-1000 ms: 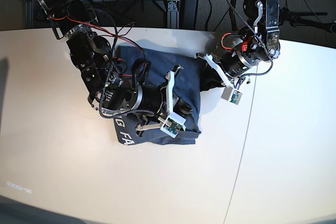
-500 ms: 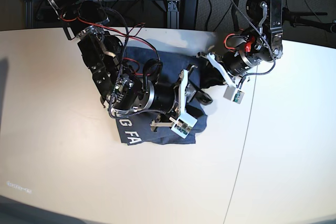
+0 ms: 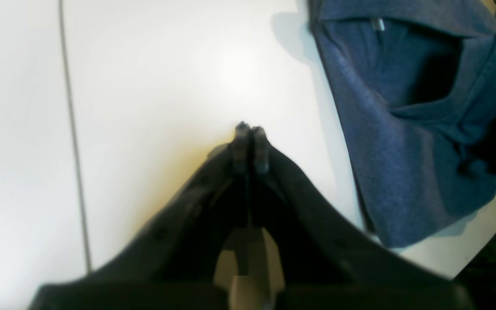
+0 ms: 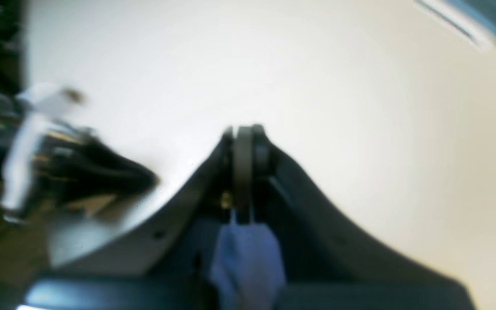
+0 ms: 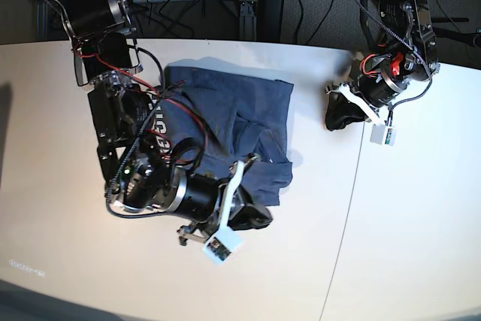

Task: Fold the T-shirt properly
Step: 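Grasp the printed shirt end with the right gripper and lift it, then fold the held printed end over the bundle with the right gripper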

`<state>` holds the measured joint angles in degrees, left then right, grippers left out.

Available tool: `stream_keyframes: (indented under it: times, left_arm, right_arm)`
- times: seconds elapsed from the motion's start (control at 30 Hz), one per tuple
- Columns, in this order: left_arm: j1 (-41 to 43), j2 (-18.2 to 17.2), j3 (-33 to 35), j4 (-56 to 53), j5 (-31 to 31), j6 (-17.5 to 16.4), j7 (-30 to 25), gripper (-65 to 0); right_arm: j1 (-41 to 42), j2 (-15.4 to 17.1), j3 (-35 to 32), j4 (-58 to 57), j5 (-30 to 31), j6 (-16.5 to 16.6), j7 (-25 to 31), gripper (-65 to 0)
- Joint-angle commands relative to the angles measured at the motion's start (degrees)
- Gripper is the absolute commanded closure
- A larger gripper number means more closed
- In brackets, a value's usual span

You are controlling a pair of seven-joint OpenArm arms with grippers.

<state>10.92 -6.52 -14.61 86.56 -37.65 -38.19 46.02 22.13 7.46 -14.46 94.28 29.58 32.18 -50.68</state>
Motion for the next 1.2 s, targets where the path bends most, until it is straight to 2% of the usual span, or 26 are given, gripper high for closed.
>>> stream_keyframes:
  times: [0.0, 0.07, 0.17, 0.27, 0.4, 0.53, 0.83, 0.9, 0.97, 1.07, 1.17]
  left_arm:
    - [-0.37, -0.37, -0.09, 0.72, -0.7, -1.81, 0.5, 0.0]
    - [-0.22, -0.48, -0.09, 0.72, -0.76, -1.81, 0.96, 0.0]
    - [-0.07, -1.09, -0.09, 0.72, -1.14, -1.81, 0.96, 0.0]
    - [-0.11, -1.86, -0.09, 0.72, -1.14, -1.81, 0.94, 0.0]
    - [-0.11, -3.39, -0.09, 0.72, -1.16, -1.81, 0.92, 0.0]
    - [-0.13, -4.5, -0.09, 0.72, -1.16, -1.81, 0.5, 0.0]
    - [0.28, -4.96, -0.11, 0.72, -1.64, -1.81, 0.96, 0.0]
    - [0.74, -5.09, -0.66, 0.72, -5.16, -1.81, 1.01, 0.0]
    - [1.62, -5.07, -2.71, 0.74, -11.96, -1.81, 1.51, 0.0]
    - [2.25, -4.98, -7.32, 0.9, -22.77, -1.81, 5.55, 0.0]
    - [2.32, -4.74, -10.29, 1.99, -26.47, -1.81, 9.94, 0.0]
  right_arm:
    - [1.11, -0.09, 2.08, 1.07, 0.87, -0.68, -0.87, 0.0]
    - [0.26, 0.66, 5.73, 1.05, 1.01, -0.68, -4.22, 0.0]
    - [-2.6, 3.41, 9.38, 1.03, 4.28, -0.66, -4.5, 0.0]
    - [-6.84, 5.97, 10.32, 1.03, 6.58, -0.63, -4.66, 0.0]
    - [-12.02, 6.49, 9.94, 1.03, 11.19, -0.22, -4.68, 0.0]
    - [-14.36, 6.49, 6.49, 1.03, 12.44, -0.22, -4.7, 0.0]
    - [-15.54, 6.49, -8.2, 1.03, 12.5, -0.22, -7.21, 0.0]
    - [-15.47, 6.47, -10.75, 1.05, 12.41, -0.24, -6.78, 0.0]
    - [-15.47, 5.86, -10.97, 1.4, 11.21, -0.26, -4.07, 0.0]
    - [-14.32, 3.58, -7.89, 3.08, 9.84, -0.26, -0.76, 0.0]
    - [-10.62, 1.2, -3.5, 4.57, 9.79, -0.24, -0.57, 0.0]
